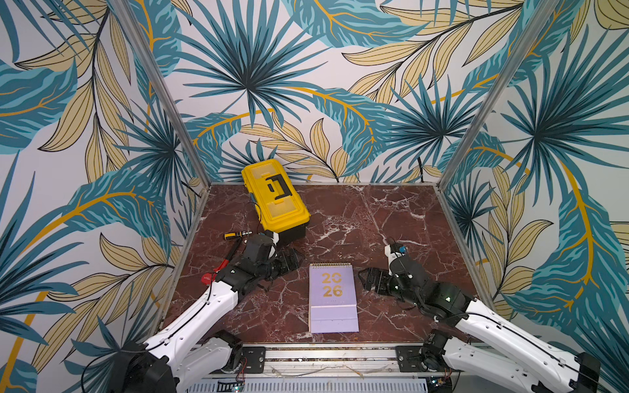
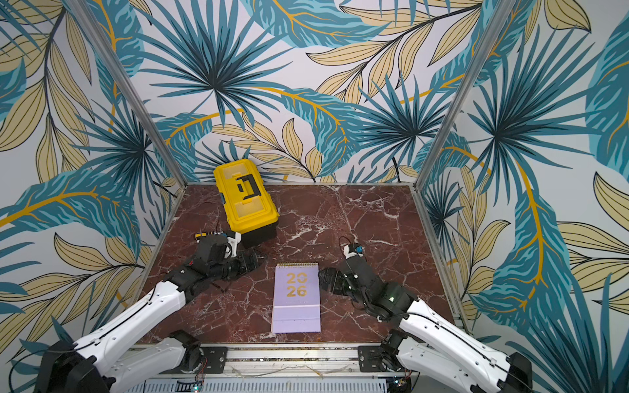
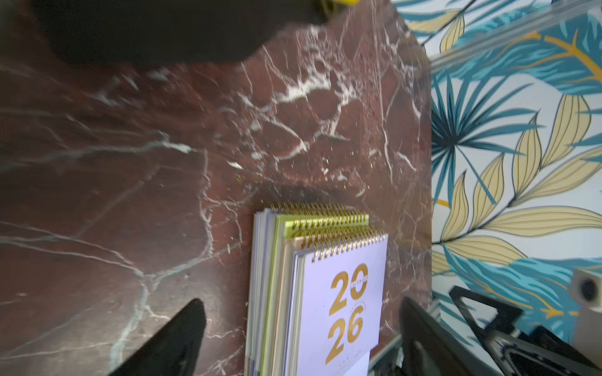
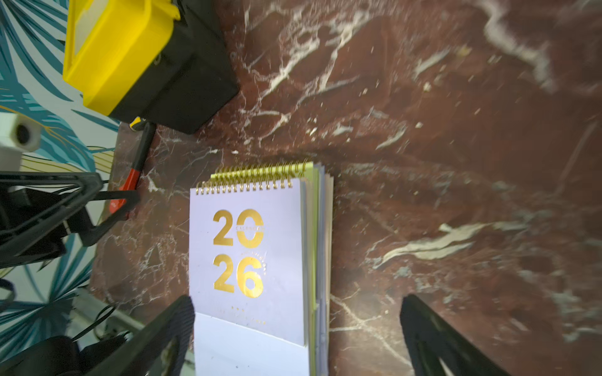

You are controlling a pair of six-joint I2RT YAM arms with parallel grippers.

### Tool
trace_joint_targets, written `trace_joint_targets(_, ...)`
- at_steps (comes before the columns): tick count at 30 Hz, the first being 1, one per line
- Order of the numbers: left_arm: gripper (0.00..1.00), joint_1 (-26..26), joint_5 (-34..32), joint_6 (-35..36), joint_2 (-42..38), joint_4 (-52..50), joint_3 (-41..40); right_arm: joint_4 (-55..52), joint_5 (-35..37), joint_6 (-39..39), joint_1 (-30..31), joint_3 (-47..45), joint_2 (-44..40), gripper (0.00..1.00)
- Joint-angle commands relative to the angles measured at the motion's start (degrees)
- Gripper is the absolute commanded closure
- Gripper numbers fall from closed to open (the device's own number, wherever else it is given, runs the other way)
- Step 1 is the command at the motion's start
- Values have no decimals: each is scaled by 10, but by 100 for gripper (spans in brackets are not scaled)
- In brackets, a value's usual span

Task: Stack the calendars
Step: Reset both arms

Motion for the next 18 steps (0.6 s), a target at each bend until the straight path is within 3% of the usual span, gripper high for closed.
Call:
trace_joint_targets(1,0,37,-75,109,-30,-71,40,-46,158,-99,-3,23,-9,0)
trace_joint_targets(4,1,67,-125,152,-48,-52,42,35,323,-178,-4,-8,-20,0)
trace_joint_targets(7,1,75,-206,218,-72,24,12,254,444,-337,-17,-102,-38,0)
trace_joint_targets(10,0,81,-278,298,-102,164,-60,439,465,-454,-71,-184,-35,0)
trace_joint_targets(14,0,89,-373,387,-110,325,-151,563,452,-475,-167,-258,-14,1)
trace_joint_targets(18,0,105,-449,416,-37,408,-181,674,388,-471,-241,-308,18,0)
